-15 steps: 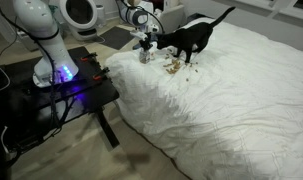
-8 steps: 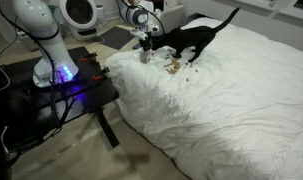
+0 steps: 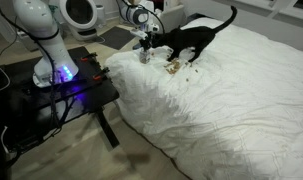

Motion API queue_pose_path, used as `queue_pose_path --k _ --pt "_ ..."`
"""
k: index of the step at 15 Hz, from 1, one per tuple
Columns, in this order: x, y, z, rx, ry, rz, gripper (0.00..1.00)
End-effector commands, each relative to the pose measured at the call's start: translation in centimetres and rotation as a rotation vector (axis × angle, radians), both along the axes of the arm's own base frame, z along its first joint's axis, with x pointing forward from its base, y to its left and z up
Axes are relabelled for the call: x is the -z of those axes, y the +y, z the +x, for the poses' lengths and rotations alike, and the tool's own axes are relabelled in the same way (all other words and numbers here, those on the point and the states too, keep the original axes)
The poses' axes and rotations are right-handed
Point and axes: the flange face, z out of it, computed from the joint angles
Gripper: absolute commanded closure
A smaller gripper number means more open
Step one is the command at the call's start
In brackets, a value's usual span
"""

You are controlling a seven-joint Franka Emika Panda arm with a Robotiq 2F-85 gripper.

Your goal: Pick some objects from the bed and put them in the clear bottle

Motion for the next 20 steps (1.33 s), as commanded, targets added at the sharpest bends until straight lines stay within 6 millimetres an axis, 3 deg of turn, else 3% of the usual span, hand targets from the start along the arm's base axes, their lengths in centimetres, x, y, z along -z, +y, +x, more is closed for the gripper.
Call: queue_pose_path --k 1,14,20 --pt "-1.5 0.0 0.0 -0.011 0.018 -0.009 1.00" --pt "-7.8 0.1 0.5 -0.016 -0.027 -0.016 1.00" --pt "-9.6 -2.8 0.6 0.024 -0.077 -0.056 1.00"
